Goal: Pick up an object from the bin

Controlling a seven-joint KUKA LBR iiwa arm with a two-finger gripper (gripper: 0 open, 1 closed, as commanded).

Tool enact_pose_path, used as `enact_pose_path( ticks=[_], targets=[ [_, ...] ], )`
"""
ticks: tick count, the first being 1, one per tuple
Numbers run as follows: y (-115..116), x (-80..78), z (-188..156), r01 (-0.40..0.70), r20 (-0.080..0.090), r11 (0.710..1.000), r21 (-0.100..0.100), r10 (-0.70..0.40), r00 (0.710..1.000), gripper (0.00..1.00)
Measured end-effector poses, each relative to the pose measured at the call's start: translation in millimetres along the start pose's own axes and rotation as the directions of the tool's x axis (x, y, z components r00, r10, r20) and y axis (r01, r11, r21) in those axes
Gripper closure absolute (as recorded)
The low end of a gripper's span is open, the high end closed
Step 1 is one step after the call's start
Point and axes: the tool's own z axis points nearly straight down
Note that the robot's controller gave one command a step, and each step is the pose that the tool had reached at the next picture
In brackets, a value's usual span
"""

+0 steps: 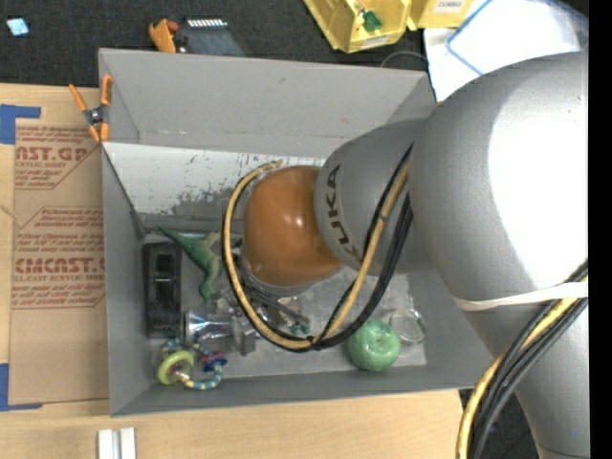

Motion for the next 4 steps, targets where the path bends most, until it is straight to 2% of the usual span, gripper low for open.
enact_pose_path(
  ticks=[1,2,3,4],
  targets=[
    [0,0.0,0,0.000,0.000,1.000,0.000,0.000,1.000,1.00],
    [4,-4.7,1,-0.179,-0.009,0.984,0.004,0.179,0.984,1.00],
    [24,-18.2,1,-0.384,-0.005,0.923,0.009,0.384,0.923,1.00],
    [21,4.2,0,-0.432,-0.004,0.902,0.006,0.432,0.902,1.00]
  ],
)
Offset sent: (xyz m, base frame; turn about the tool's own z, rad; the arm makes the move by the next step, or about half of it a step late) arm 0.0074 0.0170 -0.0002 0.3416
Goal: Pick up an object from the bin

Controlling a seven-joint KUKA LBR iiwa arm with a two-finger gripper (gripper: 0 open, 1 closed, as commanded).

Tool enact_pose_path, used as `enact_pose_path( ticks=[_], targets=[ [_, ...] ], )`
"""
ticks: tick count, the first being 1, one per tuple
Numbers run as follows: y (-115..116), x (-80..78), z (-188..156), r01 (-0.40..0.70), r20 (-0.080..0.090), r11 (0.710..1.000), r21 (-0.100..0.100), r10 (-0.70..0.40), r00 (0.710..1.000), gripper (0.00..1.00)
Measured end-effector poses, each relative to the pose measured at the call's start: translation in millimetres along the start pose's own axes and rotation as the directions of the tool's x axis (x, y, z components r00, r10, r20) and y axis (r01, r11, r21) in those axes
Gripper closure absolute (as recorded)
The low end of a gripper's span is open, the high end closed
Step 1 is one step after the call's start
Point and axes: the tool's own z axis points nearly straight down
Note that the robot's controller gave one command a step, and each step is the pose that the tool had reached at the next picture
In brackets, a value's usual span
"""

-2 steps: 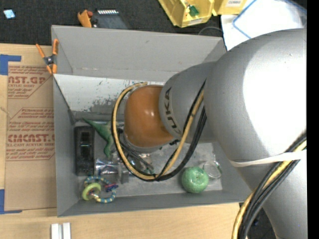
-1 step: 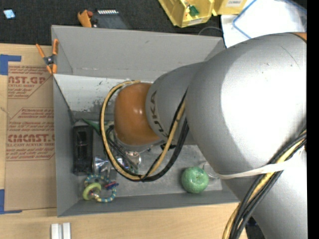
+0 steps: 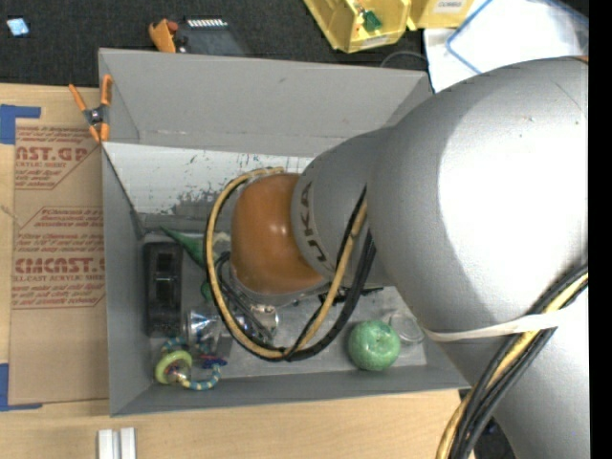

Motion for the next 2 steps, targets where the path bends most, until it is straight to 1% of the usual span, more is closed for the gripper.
enact_pose_path(
  ticks=[1,2],
  targets=[
    [2,4.3,-5,0.007,0.002,1.000,0.001,-0.007,1.000,1.00],
    [4,5.3,-57,-0.014,-0.006,1.000,0.003,0.014,1.000,1.00]
  ],
)
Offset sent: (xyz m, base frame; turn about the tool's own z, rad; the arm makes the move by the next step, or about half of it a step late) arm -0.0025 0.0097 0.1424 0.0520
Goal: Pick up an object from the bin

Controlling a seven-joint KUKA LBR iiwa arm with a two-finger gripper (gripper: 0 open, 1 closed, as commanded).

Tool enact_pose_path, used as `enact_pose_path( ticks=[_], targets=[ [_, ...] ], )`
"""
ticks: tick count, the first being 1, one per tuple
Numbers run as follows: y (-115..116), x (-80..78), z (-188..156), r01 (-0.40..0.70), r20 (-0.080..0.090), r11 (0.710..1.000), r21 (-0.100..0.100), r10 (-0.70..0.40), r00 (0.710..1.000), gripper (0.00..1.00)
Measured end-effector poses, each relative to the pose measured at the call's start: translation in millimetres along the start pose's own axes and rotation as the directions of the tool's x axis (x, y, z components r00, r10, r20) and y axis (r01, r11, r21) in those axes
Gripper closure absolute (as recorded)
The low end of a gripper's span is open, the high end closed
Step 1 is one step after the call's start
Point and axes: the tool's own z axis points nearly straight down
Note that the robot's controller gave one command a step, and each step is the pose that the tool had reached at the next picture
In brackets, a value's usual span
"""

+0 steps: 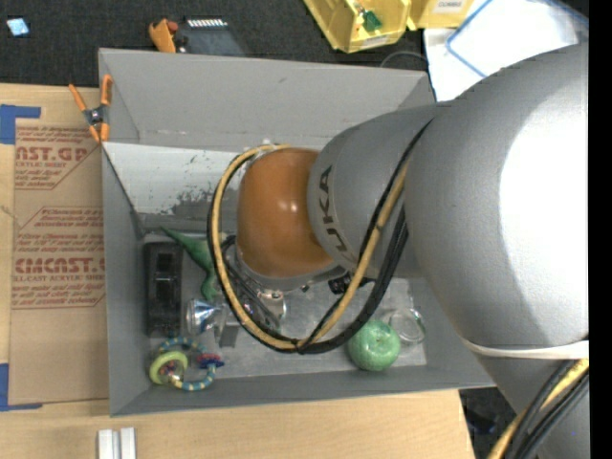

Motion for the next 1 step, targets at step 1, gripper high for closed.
enact_pose_path(
  ticks=[1],
  targets=[
    [0.9,-3.7,3.2,-0.092,0.010,0.996,-0.006,0.092,0.996,1.00]
  ],
)
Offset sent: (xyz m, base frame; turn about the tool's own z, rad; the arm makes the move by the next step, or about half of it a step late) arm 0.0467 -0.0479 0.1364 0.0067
